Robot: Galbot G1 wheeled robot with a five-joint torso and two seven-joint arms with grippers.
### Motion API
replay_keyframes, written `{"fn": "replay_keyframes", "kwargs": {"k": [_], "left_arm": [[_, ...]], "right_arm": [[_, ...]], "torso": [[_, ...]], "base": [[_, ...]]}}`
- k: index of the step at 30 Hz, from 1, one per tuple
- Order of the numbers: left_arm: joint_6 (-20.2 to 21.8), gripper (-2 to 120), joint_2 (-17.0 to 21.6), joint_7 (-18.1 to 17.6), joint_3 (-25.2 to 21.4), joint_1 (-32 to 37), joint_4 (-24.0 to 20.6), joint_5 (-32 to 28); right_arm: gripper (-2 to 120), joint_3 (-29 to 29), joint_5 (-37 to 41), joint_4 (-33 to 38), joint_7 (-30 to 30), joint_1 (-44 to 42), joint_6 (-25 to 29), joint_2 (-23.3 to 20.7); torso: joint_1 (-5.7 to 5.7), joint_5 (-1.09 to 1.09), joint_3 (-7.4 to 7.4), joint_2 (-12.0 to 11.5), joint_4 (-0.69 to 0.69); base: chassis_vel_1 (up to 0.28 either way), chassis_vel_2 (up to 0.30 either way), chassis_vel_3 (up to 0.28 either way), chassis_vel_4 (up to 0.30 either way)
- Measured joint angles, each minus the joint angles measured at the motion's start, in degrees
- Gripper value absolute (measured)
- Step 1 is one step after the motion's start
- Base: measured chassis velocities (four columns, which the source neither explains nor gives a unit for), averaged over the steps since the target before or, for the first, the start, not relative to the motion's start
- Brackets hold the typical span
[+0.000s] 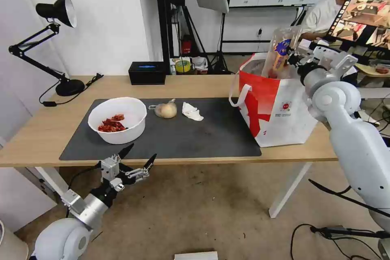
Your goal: Pick up the trash from the table and place it into the takeout bag.
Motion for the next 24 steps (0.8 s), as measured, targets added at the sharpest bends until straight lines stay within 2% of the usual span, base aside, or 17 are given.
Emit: {"fn": "replay_keyframes", "kwargs": {"k": [15, 18, 20, 22, 24], "left_arm": [[0.4, 100, 0.0, -0.7, 0.4, -0.3, -0.1, 0.0], [0.9, 100, 0.0, -1.3, 0.2, -0.2, -0.4, 0.2], [1.0, 100, 0.0, -1.3, 0.2, -0.2, -0.4, 0.2], [1.7, 100, 0.2, -1.3, -0.1, 0.0, -0.7, 0.4], [1.7, 100, 0.2, -1.3, -0.2, 0.0, -0.8, 0.5]], "right_arm": [[1, 2.1, 11.5, 3.2, 6.1, -2.0, -2.4, 0.0], [14, 3.0, 15.5, 4.5, 8.1, -2.7, -4.6, 0.0], [16, 3.0, 15.7, 4.6, 8.2, -2.7, -4.7, 0.0], [31, 3.3, 17.7, 5.2, 9.6, -3.0, -6.2, 0.0], [35, 3.4, 18.0, 5.3, 9.9, -3.0, -6.5, 0.0]], "torso": [[0.00, 0.00, 0.00, 0.0, 0.00], [0.00, 0.00, 0.00, 0.0, -0.01], [-0.01, 0.00, -0.01, 0.0, 0.00], [0.00, 0.00, 0.00, 0.0, 0.00], [0.00, 0.00, 0.00, 0.0, 0.00]], "base": [[0.000, 0.000, 0.000, 0.000], [0.000, 0.000, 0.000, 0.000], [0.000, 0.000, 0.000, 0.000], [0.000, 0.000, 0.000, 0.000], [0.000, 0.000, 0.000, 0.000]]}}
